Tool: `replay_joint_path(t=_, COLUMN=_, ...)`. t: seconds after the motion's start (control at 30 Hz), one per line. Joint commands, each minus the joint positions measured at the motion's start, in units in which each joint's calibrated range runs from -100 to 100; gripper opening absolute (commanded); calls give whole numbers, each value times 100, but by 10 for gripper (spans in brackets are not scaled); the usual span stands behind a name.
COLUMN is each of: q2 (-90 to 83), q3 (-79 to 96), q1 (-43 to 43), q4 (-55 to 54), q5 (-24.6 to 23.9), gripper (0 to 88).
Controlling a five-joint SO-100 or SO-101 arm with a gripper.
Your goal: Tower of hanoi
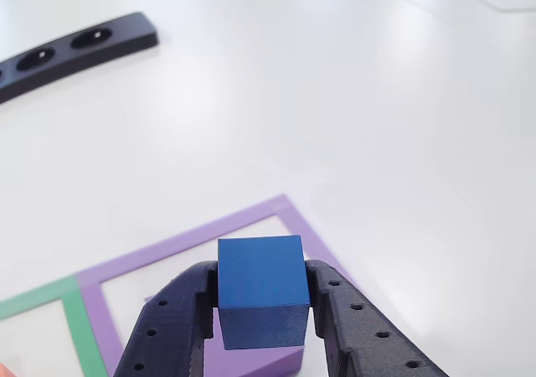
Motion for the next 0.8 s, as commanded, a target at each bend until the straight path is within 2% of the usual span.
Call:
replay_joint_path(t=0.0, q2=767, q3=-207, q1=-94, q4=-978, q5=59, gripper=7)
replay_joint_path(t=0.4, q2=2537, q3=-1070, q1=-109, q4=-1990, q5=59, gripper=7)
replay_joint_path(t=0.77, q2=3242, q3=-1161, q1=-201, q4=-2638, q5=59, gripper=9)
